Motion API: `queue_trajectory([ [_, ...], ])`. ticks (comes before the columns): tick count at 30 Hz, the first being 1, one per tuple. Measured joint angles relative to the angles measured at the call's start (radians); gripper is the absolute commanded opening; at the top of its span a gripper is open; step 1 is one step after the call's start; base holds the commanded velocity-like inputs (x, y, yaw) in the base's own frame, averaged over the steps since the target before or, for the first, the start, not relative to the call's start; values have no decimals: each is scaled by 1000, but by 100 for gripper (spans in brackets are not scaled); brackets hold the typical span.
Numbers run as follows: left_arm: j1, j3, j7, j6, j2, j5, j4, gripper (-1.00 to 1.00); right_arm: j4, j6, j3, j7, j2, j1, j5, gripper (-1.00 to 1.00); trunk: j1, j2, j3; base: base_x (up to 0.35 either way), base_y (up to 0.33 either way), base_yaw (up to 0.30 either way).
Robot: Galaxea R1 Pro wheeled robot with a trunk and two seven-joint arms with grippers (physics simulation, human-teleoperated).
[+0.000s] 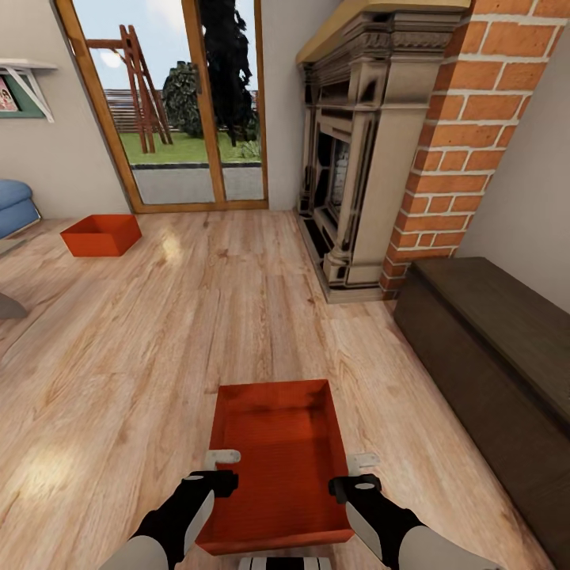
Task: Move the two storage containers from the living room to the garage. In the garage, place one container on the floor and stack the other container on top of it (either order is fine).
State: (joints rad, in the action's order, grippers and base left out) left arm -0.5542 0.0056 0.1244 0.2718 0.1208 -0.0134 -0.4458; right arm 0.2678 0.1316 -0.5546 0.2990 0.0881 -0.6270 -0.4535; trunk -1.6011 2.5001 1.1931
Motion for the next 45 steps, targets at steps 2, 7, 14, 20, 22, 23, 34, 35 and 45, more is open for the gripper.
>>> queue_trajectory([
  [2,0,0,0,0,0,1,0,100,0,0,0,-1,0,0,0,100,0,0,0,0,0,0],
  [7,0,0,0,0,-1,2,0,100,0,0,0,-3,0,0,0,100,0,0,0,0,0,0],
  [14,0,1,1,1,-8,1,1,100,0,0,0,-5,0,0,2,100,0,0,0,0,0,0],
  [20,-1,0,0,1,-12,0,21,100,0,0,-1,-4,0,0,2,100,0,0,0,0,0,0],
  [22,0,0,1,1,-15,0,26,100,0,0,-1,-5,0,0,2,100,0,0,0,0,0,0],
  [23,0,0,1,1,-17,-1,27,100,0,0,-1,-5,0,0,2,100,0,0,0,0,0,0],
  [34,0,0,2,1,-30,1,29,100,0,0,0,-4,0,0,2,100,0,0,0,0,0,0],
  [35,-1,0,2,1,-30,1,29,100,0,0,-1,-4,0,0,2,100,0,0,0,0,0,0],
  [45,-1,0,2,1,-36,1,29,100,0,-11,0,-4,-1,0,2,100,0,0,0,0,0,0],
])
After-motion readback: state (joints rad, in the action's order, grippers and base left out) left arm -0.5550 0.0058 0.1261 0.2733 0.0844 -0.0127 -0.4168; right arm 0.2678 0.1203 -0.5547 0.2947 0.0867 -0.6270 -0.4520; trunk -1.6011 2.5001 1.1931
